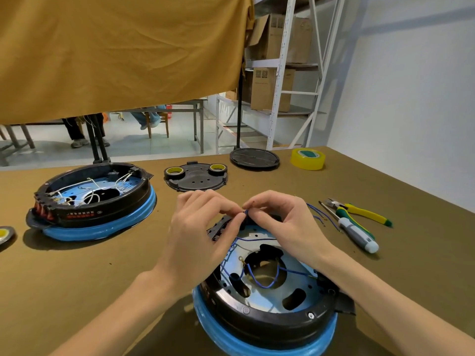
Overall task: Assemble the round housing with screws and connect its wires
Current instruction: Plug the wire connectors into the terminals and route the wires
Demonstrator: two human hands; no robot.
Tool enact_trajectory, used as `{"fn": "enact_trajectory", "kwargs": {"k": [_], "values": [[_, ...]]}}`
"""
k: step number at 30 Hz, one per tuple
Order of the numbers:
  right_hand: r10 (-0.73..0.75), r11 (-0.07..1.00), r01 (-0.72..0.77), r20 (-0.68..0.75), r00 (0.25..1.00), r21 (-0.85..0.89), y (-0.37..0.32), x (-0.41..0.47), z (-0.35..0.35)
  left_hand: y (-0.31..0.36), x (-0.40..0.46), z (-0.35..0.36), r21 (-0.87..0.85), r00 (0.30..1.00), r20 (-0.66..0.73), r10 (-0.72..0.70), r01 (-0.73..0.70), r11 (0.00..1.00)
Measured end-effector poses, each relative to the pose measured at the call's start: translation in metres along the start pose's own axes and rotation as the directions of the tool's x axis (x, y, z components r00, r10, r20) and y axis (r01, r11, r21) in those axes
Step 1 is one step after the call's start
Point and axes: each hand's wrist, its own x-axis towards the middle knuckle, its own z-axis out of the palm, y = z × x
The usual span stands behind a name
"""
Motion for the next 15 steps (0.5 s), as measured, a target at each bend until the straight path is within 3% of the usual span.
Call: {"fn": "enact_trajectory", "kwargs": {"k": [4, 8, 15], "values": [[-0.053, 0.998, 0.054, -0.056, 0.997, 0.011, -0.0025, -0.0041, 0.0011, -0.0060, -0.0004, 0.0006, 0.019, 0.991, -0.048, 0.123, -0.122, 0.992], [-0.103, 0.993, 0.109, -0.117, 0.988, 0.048, -0.0052, -0.0061, 0.0020, -0.0061, -0.0015, 0.0000, -0.025, 0.991, -0.027, 0.128, -0.129, 0.991], [-0.149, 0.989, 0.150, -0.105, 0.983, 0.002, -0.0077, -0.0072, 0.0024, -0.0070, -0.0018, -0.0010, -0.003, 0.993, -0.058, 0.107, -0.107, 0.994]]}}
